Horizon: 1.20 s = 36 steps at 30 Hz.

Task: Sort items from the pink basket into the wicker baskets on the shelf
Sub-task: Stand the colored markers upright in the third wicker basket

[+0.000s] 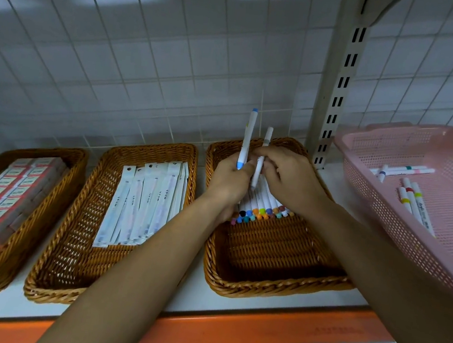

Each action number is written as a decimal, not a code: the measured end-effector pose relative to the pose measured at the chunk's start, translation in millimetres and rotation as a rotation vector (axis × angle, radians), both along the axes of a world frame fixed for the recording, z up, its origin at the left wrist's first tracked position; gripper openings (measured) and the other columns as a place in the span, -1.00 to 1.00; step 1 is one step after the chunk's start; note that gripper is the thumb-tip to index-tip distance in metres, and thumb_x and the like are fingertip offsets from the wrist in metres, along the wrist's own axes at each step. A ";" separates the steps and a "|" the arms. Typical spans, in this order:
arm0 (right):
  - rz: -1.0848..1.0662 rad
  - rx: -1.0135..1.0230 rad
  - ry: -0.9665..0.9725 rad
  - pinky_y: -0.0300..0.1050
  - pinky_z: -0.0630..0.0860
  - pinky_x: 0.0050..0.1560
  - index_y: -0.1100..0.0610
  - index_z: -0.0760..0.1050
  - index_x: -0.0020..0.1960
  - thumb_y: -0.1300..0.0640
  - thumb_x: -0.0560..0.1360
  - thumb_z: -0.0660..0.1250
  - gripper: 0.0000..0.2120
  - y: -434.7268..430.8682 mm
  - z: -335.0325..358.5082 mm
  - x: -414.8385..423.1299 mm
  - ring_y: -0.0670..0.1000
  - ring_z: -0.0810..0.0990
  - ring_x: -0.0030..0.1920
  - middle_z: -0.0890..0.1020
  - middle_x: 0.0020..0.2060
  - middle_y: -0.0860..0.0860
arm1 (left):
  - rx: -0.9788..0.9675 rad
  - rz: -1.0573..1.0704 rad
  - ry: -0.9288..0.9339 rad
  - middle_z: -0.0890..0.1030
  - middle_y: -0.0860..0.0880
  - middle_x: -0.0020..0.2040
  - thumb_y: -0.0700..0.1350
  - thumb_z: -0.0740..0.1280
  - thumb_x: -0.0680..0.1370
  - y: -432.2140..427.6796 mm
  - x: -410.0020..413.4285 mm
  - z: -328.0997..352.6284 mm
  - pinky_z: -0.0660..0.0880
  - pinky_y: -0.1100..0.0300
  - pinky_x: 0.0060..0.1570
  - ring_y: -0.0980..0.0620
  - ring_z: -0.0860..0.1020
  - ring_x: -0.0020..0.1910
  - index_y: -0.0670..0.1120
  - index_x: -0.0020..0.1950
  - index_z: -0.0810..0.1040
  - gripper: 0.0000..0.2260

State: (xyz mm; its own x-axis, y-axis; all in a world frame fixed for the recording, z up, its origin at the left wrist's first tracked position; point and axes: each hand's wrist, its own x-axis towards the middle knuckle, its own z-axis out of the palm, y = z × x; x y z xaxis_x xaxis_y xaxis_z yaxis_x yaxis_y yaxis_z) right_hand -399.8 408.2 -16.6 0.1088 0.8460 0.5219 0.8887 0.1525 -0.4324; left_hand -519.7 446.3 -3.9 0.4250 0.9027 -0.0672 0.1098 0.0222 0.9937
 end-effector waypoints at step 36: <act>0.020 0.089 -0.129 -0.07 0.51 -0.09 0.23 0.55 0.08 0.26 0.43 0.32 -0.77 -2.7 0.8 -5.7 0.14 0.59 -0.09 0.62 -0.08 0.15 | 0.007 0.046 -0.100 0.60 -0.06 -0.08 -0.09 0.11 0.66 -3.6 0.9 2.9 0.48 0.15 0.05 0.05 0.55 -0.05 -0.07 -0.02 0.55 -0.77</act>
State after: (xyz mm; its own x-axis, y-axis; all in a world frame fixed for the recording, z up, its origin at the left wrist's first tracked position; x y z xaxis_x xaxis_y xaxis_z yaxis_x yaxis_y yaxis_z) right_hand -405.5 405.6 -15.7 0.0192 0.7972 0.6034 0.9324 0.2036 -0.2987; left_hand -518.8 442.7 -1.0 0.3875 0.9217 -0.0203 0.0094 0.0180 0.9998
